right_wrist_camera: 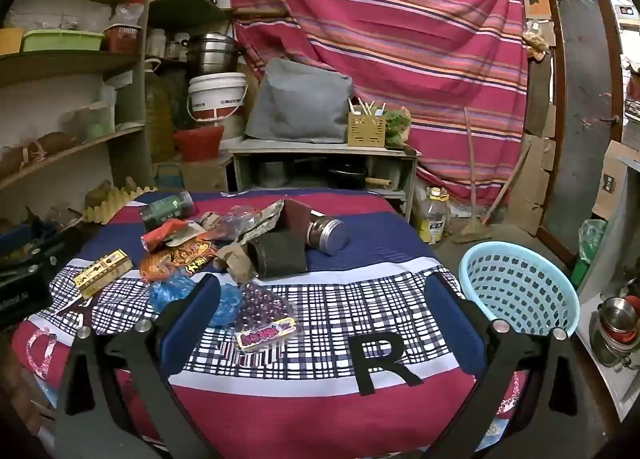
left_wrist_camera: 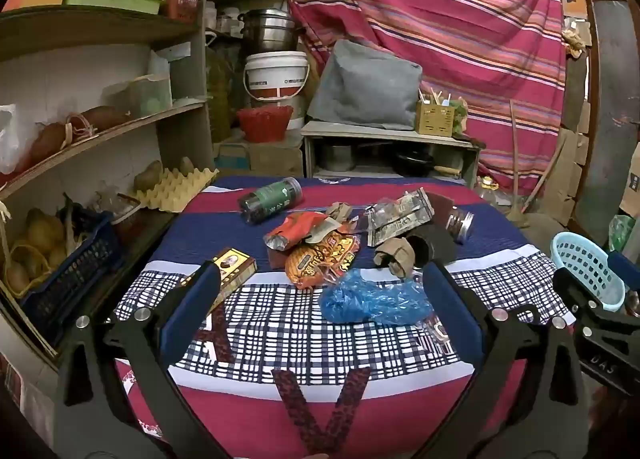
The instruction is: Collect trash
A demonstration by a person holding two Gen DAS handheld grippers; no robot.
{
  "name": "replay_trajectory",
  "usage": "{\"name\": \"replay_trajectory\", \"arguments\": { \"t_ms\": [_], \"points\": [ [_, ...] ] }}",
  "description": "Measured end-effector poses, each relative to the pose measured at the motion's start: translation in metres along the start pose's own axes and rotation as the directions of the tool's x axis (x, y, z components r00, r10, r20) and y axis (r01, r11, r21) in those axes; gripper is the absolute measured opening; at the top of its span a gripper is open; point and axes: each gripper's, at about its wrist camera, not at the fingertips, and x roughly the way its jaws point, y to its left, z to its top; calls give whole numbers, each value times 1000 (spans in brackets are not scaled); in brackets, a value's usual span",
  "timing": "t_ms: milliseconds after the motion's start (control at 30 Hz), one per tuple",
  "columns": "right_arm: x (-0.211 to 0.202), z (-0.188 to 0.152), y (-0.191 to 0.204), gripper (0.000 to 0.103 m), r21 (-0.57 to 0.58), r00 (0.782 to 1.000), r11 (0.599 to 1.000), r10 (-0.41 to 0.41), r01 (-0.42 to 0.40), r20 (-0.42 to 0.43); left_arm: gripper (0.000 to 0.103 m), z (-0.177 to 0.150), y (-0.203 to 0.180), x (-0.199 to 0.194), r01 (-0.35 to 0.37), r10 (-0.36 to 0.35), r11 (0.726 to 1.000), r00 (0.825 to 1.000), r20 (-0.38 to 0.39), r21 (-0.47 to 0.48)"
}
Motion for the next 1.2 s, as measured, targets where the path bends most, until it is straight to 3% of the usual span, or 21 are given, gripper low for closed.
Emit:
{"name": "replay_trajectory", "arguments": {
  "t_ms": [1200],
  "points": [
    [0,-2,1,99,0,1000,1000,-3,3,0,98,3,-2,-7,-14,14,999,1000,25,35]
  ]
}}
